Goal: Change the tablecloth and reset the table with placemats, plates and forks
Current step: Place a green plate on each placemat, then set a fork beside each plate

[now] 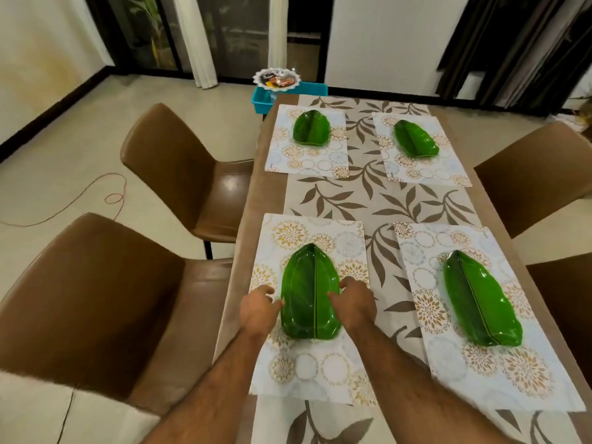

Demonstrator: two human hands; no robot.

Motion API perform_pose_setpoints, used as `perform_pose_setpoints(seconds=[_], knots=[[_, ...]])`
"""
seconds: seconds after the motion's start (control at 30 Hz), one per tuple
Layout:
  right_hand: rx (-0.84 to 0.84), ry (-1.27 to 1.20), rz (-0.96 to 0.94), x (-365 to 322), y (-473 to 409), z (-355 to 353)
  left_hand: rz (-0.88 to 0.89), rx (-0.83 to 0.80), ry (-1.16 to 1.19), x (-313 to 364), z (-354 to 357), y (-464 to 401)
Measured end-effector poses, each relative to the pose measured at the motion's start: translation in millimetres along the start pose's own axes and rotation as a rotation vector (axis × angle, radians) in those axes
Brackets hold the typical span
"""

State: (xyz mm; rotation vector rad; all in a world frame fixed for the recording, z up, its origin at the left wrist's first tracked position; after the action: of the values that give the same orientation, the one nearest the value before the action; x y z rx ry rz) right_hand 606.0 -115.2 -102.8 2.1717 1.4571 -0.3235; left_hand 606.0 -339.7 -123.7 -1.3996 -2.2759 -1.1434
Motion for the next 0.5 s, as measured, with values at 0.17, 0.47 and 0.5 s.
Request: perform_pose_setpoints(seconds=[0.17, 0.47, 0.5], knots=[[-0.047, -0.115, -0.202, -45, 21, -9, 0.075, 0.093, 0.128, 15, -24, 39], [-0.249, -0.53, -0.459, -158, 94, 10, 0.053, 0.334, 0.46, -36, -116, 106], [-0.281, -0.537, -0.496, -178, 106, 19, 0.043, 0.376, 0.483, -53, -135, 113]])
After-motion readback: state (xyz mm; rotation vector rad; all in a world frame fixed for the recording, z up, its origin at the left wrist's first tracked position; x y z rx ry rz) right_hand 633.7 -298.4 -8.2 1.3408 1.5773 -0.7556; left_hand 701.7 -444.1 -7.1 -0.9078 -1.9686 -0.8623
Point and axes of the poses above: each hand's wrist, its own y-axis away from the middle knuckle, its own z-axis out of the palm, x = y × z, the point moved 6 cm from there along -y, towards the middle knuckle, and after that the axes turned 7 degrees about -z, right-handed, at the moved point
